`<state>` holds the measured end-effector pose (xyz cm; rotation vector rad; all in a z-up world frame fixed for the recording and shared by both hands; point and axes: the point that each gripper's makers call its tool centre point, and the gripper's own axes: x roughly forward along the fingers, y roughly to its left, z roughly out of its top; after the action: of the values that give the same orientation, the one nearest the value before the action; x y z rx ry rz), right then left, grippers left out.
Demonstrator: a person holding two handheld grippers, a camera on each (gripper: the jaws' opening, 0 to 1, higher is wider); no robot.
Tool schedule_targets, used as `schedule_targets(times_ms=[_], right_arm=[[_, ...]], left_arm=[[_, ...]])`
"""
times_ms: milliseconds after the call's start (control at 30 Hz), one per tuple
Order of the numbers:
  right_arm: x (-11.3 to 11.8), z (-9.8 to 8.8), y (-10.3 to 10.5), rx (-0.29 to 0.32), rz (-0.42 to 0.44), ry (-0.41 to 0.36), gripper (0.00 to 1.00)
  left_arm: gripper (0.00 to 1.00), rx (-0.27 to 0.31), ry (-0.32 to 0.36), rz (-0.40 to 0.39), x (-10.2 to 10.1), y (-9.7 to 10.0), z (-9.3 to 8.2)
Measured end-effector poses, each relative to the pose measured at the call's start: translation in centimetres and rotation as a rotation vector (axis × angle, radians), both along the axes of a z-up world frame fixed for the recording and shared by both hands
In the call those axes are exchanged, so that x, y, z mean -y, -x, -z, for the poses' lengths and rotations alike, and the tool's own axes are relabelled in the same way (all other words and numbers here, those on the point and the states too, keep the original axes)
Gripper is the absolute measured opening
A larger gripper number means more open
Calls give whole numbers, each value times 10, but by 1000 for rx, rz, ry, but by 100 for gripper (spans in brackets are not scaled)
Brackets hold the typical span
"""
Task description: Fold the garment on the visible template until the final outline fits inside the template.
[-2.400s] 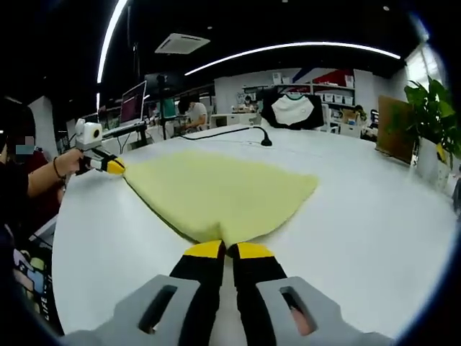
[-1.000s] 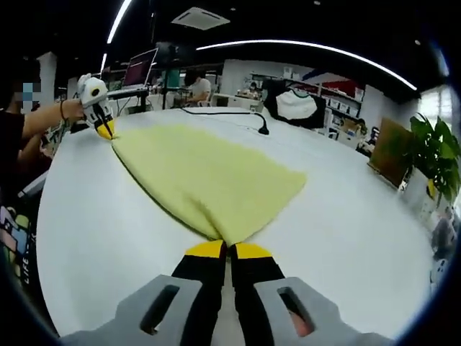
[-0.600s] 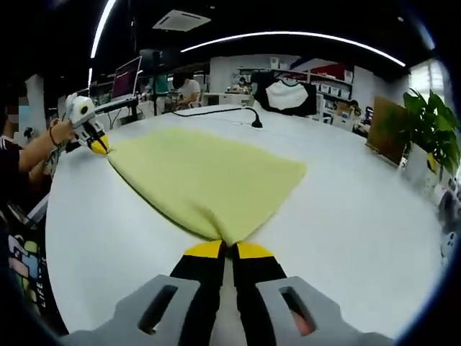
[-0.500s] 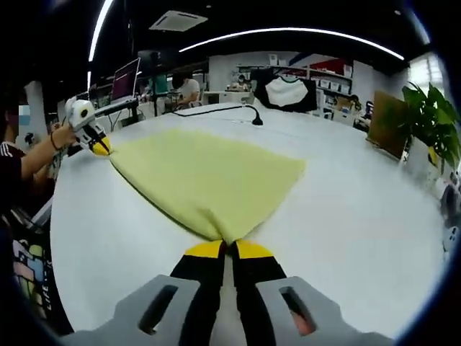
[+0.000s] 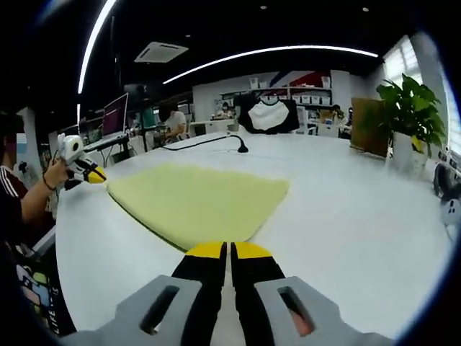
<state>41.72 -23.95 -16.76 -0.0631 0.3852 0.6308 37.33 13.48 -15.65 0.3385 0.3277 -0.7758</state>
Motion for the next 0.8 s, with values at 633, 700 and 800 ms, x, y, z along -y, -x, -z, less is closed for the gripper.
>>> schedule_targets(times_ms=[633,700,800], right_arm=[[6,-39,45,165,106,-31,3],[10,-45,50,183,124,-52,4],[15,-52,58,197,134,-52,8]], left_arm=[[6,165,341,-267,-21,27,-62],[10,153,318,-270,-25,33,-65],[17,190,373,-307,-29,40,-82]])
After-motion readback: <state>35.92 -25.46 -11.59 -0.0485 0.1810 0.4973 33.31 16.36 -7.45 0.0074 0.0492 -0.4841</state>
